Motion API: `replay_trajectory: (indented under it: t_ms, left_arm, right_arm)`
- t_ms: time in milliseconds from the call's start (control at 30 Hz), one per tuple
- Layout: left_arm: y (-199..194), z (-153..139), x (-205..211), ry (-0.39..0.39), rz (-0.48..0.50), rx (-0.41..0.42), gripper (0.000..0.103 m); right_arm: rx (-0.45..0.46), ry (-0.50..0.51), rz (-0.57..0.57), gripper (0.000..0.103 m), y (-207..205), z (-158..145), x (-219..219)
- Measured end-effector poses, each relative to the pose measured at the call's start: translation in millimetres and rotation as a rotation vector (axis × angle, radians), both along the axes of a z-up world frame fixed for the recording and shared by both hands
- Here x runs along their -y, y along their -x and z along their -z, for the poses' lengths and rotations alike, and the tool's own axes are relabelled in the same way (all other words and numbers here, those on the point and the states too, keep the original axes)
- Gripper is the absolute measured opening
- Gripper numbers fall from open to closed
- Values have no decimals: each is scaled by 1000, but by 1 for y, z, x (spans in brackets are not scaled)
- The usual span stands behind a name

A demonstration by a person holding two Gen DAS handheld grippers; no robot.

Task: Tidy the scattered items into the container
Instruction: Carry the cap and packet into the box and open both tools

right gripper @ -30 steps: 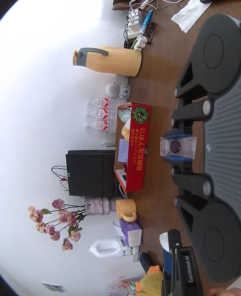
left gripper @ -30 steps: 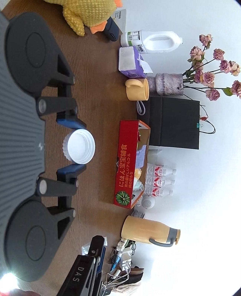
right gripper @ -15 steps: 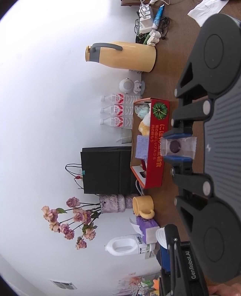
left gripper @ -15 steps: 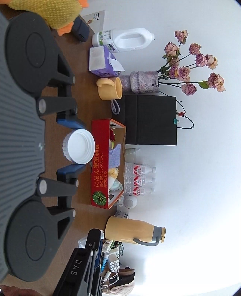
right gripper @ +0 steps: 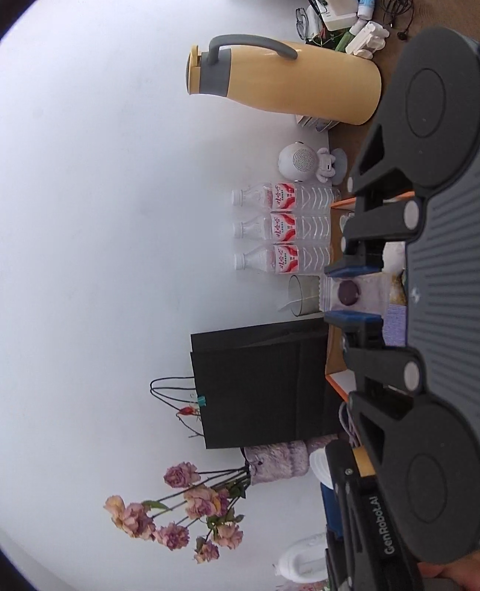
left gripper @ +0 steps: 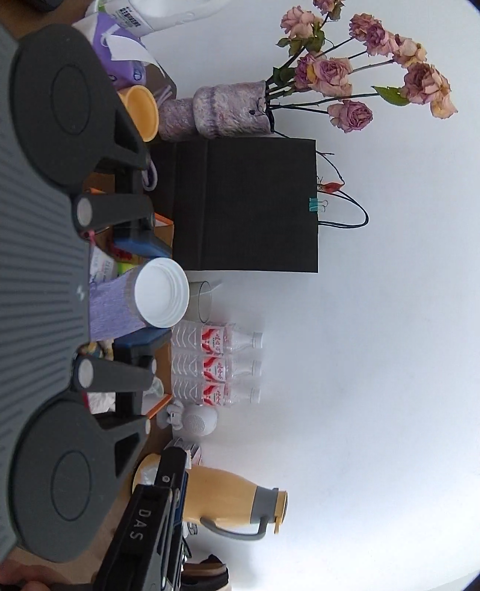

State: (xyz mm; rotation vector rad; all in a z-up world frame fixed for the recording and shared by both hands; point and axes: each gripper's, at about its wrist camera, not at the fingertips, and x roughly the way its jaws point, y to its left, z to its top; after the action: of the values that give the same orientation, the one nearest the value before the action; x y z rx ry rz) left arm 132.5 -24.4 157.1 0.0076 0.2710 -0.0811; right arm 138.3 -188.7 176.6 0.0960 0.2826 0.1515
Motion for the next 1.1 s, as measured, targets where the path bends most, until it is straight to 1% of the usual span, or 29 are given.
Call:
replay_trajectory:
  t_ms: [33,67,100,133,167,233,267,333,433,467,500,533,633,667,733,767,833,867,900,933,967,1000,1033,1067,1100]
  left_arm:
    - [-14,-2,-1,-8,-4,-2,42]
    - [-29,-5,-5,1,-2,-10,42]
    - [-45,-8,-10,30,10,-31,42]
    - [-61,-12,-16,60,24,-66,42]
    - [-78,-15,-20,69,30,-109,42]
    - [-107,-21,-24,42,35,-165,42]
    - [-122,-23,-25,22,45,-193,42]
    - [-155,-24,-28,11,65,-295,41]
    - [-208,-15,-30,11,68,-515,41]
    - [-223,-10,-31,-12,47,-575,41]
    - [-236,-5,-32,-36,37,-622,41]
    - [-247,2,-34,-36,47,-663,41]
    - [-272,21,-41,11,39,-783,41]
    - [-278,30,-40,0,38,-815,41]
    - [-284,47,-35,-71,28,-859,41]
    - [-284,55,-34,-97,39,-876,41]
    - [-284,70,-36,-127,45,-925,42]
    - [-284,75,-39,-133,41,-942,42]
    - [-283,79,-42,-132,35,-954,46]
    - [-283,82,-46,-131,33,-965,56]
    - [-282,83,-48,-132,34,-966,59]
    - [-280,81,-49,-140,38,-957,64]
    - [-278,79,-51,-147,40,-944,72]
    - [-276,77,-52,-148,40,-940,75]
    - [-274,74,-53,-143,38,-943,76]
  right_arm:
    - [-18,-9,-6,18,-13,-1,2]
    - [-33,-12,-13,18,-26,-2,5]
    - [-49,-14,-24,18,-39,-4,7]
    - [-72,-19,-40,18,-51,-6,10]
    - [-101,-31,-56,18,-64,-8,14]
    - [-174,-48,-81,18,-92,-13,20]
    - [-217,-41,-91,18,-106,-15,22]
    - [-317,-15,-119,18,-137,-16,23]
    - [-497,9,-156,18,-185,-12,24]
    - [-548,20,-158,18,-198,-8,24]
    - [-584,34,-149,18,-209,-4,24]
    - [-615,43,-142,18,-219,1,24]
    - [-744,18,-128,18,-248,21,24]
    - [-789,15,-122,18,-256,29,23]
    - [-865,16,-120,18,-267,46,18]
    - [-890,19,-125,18,-269,53,13]
    - [-924,31,-141,18,-270,66,3]
    - [-931,36,-144,21,-270,70,0]
    - [-939,42,-147,21,-270,74,-4]
    - [-951,37,-145,23,-271,77,-5]
    - [-963,25,-138,36,-271,78,-5]
    - [-970,16,-128,51,-271,78,-4]
    - [-973,15,-119,58,-270,77,-3]
    - [-974,21,-108,71,-270,75,-2]
    - [-970,27,-96,78,-270,72,0]
